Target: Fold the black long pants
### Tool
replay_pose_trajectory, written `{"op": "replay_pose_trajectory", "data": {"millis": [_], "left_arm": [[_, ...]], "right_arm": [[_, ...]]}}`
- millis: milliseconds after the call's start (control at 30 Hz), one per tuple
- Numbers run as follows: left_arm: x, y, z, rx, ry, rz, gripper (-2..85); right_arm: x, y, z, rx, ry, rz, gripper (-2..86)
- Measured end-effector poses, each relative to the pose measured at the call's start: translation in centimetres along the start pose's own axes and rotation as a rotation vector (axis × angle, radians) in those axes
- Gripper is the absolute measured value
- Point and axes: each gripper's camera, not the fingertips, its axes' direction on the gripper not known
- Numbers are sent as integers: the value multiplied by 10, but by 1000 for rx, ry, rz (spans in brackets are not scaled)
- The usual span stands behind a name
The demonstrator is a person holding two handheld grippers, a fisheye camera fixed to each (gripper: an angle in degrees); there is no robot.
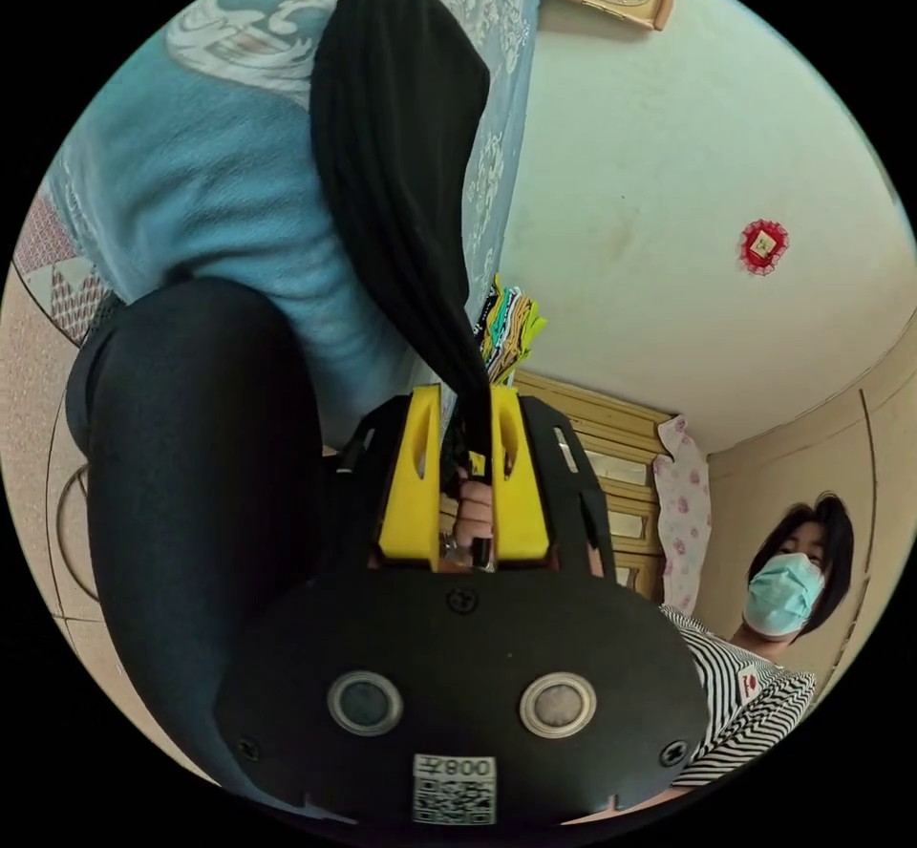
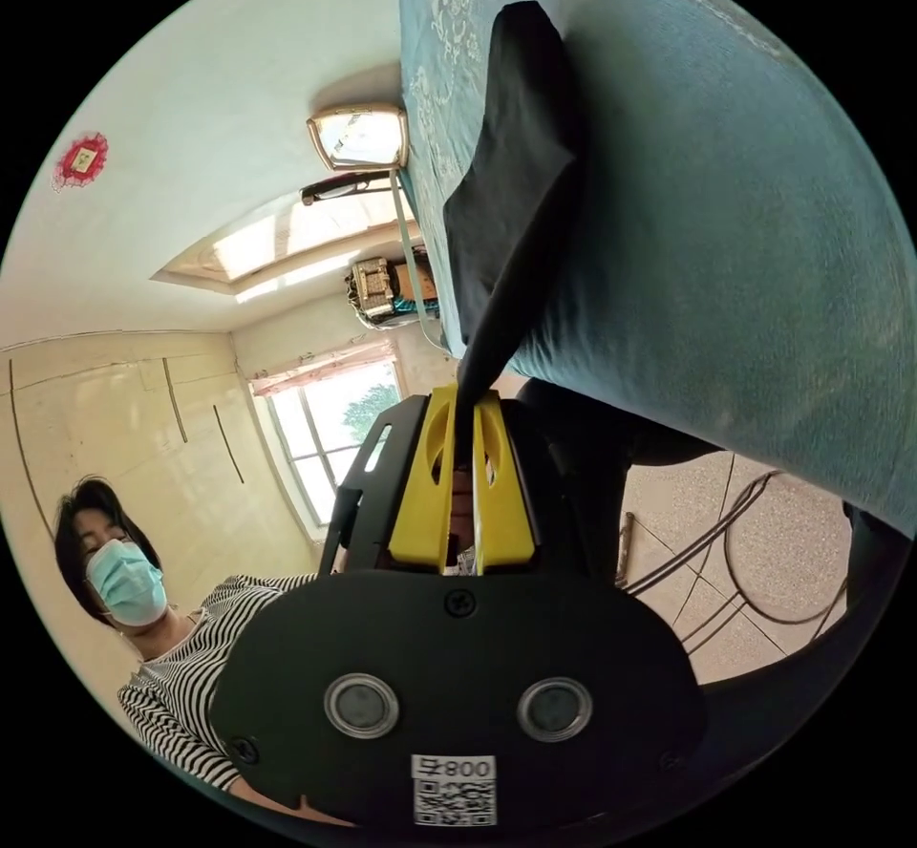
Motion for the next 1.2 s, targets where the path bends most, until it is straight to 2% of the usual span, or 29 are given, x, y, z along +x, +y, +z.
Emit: {"op": "replay_pose_trajectory", "data": {"millis": [300, 533, 800, 967, 1200], "left_arm": [[-4, -28, -17, 250, 55, -24, 137], [-3, -78, 16, 396, 145, -55, 142], [34, -129, 98, 392, 83, -50, 65], [116, -137, 173, 291, -62, 130, 52], [210, -140, 304, 138, -68, 302, 48]], "right_arm": [[27, 2, -20, 16, -41, -78, 11], [57, 4, -40, 17, -17, -130, 9], [120, 29, -70, 17, 9, -136, 8], [172, 70, -116, 52, -23, -162, 7], [217, 154, -184, 105, -67, -274, 7]]}}
